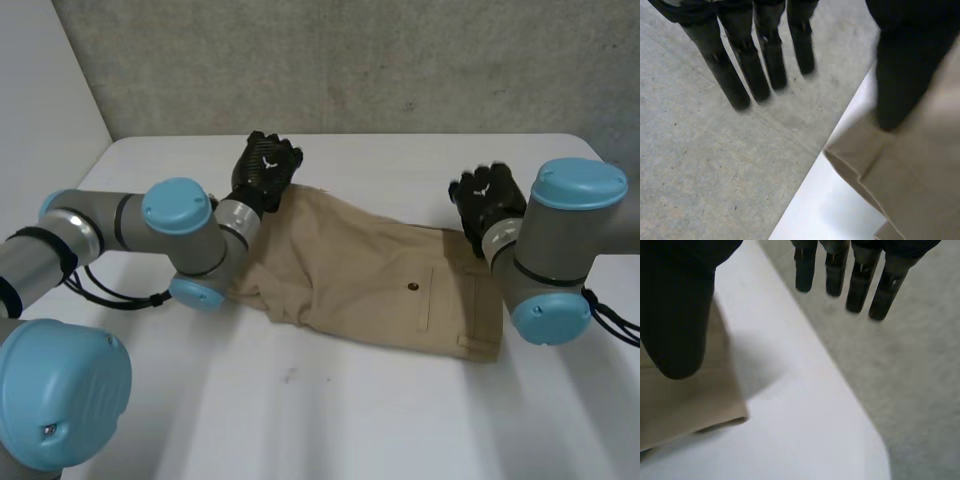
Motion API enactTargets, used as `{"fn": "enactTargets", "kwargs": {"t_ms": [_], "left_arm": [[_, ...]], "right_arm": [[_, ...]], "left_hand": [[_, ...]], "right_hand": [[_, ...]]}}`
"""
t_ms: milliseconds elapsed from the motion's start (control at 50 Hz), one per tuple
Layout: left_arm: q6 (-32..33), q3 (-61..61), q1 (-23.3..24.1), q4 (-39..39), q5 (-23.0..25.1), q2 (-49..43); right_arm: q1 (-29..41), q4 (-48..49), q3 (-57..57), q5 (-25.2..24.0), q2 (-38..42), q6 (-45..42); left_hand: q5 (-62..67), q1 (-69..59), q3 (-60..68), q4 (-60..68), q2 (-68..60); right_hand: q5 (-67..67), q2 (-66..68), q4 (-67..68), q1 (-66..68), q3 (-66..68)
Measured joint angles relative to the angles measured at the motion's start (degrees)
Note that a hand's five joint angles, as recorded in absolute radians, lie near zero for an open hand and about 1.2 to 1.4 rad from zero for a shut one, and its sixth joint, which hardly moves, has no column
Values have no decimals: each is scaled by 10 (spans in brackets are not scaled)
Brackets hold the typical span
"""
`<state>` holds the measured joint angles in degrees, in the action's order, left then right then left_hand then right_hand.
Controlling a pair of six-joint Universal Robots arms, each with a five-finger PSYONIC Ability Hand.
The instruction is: Fold the shorts.
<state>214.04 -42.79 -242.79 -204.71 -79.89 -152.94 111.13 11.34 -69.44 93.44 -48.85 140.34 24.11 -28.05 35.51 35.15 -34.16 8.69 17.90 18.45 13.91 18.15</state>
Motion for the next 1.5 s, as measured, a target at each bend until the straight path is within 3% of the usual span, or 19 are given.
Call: {"fn": "enactTargets", "kwargs": {"t_ms": [40, 60, 100, 220, 340, 380, 500, 720, 920, 1040, 1200, 1340, 1420, 1500], "left_arm": [[0, -10, 2, -12, 0, 5], [0, -28, 5, -29, -1, 18], [0, -48, 7, -47, -3, 36], [-2, -127, 13, -95, -14, 123], [-13, -239, 14, -99, -33, 243], [-13, -239, 14, -99, -33, 243], [-69, -387, 11, -67, -46, 358], [-187, -534, 4, -2, -64, 455], [-215, -599, -4, 23, -77, 491], [-214, -606, -8, 23, -79, 493], [-214, -606, -10, 23, -80, 505], [-214, -609, -12, 33, -79, 535], [-214, -620, -23, 54, -79, 571], [-214, -633, -33, 66, -78, 597]], "right_arm": [[0, 22, -7, -4, -15, 2], [-1, 38, -13, -10, -32, 5], [-1, 50, -20, -17, -51, 9], [-5, 61, -45, -35, -132, 42], [-9, -29, -95, -42, -213, 112], [-9, -29, -95, -42, -213, 112], [-10, -138, -205, -61, -272, 199], [-26, -91, -355, -116, -291, 230], [-56, -1, -389, -119, -221, 218], [-73, 32, -378, -121, -192, 214], [-106, 43, -365, -125, -193, 200], [-164, -4, -344, -126, -218, 126], [-220, -90, -306, -129, -240, 16], [-224, -138, -262, -138, -243, -46]], "left_hand": [[-94, 90, -92, -94, 81], [-195, 164, -206, -208, 194], [-216, 168, -233, -234, 221], [-216, 168, -236, -236, 230], [-216, 168, -236, -236, 230], [-216, 168, -236, -236, 230], [-216, 168, -236, -236, 230], [-216, 168, -236, -236, 230], [-216, 168, -236, -236, 230], [-216, 168, -236, -236, 230], [-216, 168, -236, -236, 230], [-216, 168, -236, -236, 230], [-216, 168, -236, -236, 230], [-216, 168, -236, -236, 230]], "right_hand": [[-48, -45, -49, -24, -52], [-53, -53, -54, -26, -61], [-54, -57, -56, -26, -63], [-54, -57, -56, -26, -63], [-54, -57, -56, -26, -63], [-54, -57, -56, -26, -63], [-4, 4, 0, 19, 2], [70, 84, 84, 87, 84], [123, 149, 137, 140, 143], [412, 442, 442, 338, 435], [456, 484, 497, 383, 478], [456, 484, 497, 392, 478], [456, 484, 498, 395, 478], [456, 484, 498, 399, 478]]}}
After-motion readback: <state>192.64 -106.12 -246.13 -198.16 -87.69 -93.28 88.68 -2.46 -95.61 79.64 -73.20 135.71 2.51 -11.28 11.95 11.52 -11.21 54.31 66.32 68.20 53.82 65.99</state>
